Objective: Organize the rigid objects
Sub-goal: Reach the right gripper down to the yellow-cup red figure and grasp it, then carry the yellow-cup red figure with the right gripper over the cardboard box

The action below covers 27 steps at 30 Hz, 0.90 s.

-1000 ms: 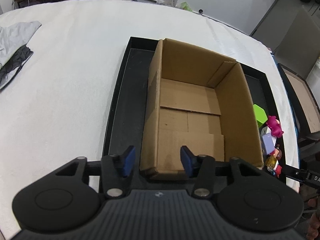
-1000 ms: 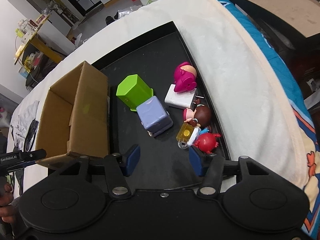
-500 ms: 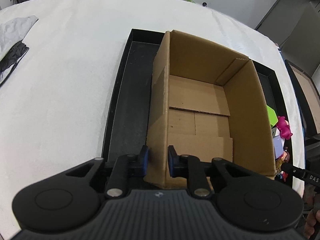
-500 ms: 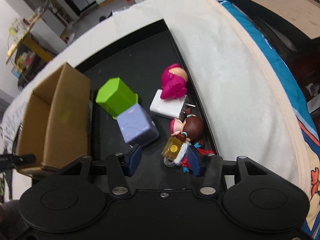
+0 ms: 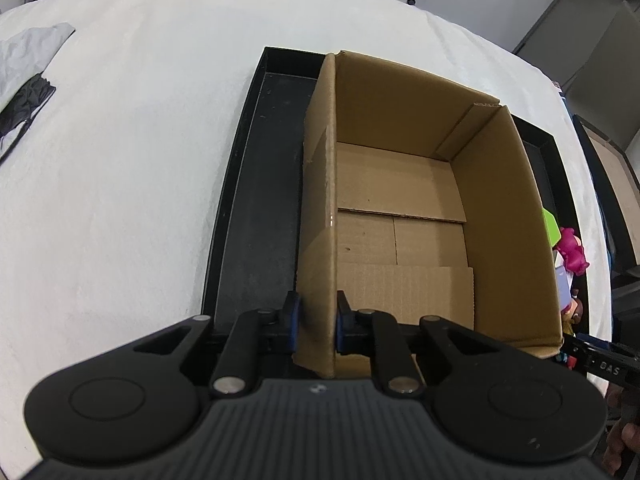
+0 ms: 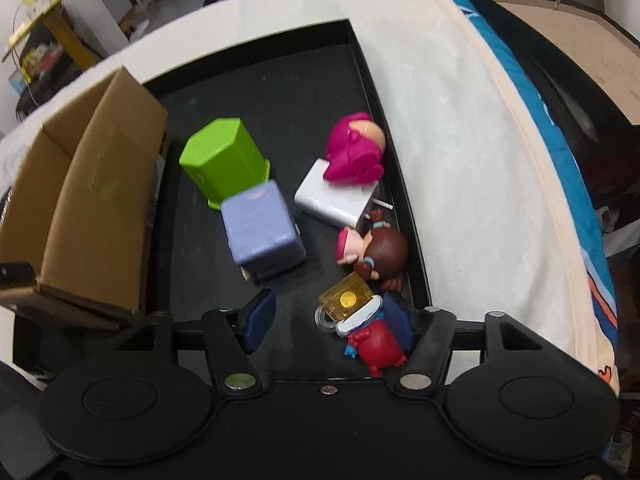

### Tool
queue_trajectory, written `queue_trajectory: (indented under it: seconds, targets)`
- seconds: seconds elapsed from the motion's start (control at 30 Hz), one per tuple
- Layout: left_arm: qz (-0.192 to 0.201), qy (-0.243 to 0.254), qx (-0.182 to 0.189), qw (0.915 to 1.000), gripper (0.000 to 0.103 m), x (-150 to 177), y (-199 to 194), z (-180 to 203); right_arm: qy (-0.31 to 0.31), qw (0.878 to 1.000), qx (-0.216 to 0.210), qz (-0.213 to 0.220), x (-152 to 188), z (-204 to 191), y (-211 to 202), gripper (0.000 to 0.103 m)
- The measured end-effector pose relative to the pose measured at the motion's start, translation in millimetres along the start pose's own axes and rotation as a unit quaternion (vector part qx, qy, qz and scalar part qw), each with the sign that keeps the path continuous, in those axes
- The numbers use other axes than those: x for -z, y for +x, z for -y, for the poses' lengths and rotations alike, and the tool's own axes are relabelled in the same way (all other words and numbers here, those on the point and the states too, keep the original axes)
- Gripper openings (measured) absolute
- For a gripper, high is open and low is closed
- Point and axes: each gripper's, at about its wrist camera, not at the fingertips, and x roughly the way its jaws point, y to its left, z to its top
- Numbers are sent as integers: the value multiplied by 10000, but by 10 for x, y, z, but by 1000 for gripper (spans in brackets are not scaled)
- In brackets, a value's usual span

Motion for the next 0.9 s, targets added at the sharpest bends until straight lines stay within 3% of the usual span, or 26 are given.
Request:
queue_trajectory:
  seconds: [0.2, 0.33, 0.67, 0.9]
  targets:
    - [-31, -97, 48, 9999, 15, -20, -5, -73, -116, 9993, 228, -290, 26, -33, 114, 58]
    - [-25, -100, 9, 9999, 15, -14, -9, -60, -308, 9976, 445, -437, 52, -87, 169, 30]
    - [-109, -148, 119, 9998, 16, -62, 32, -119, 54, 9981, -132, -597, -33, -132, -98, 29]
    - [-158, -183, 90, 9997, 16, -121, 52, -144, 174, 9979, -259, -573, -148, -241, -254, 29]
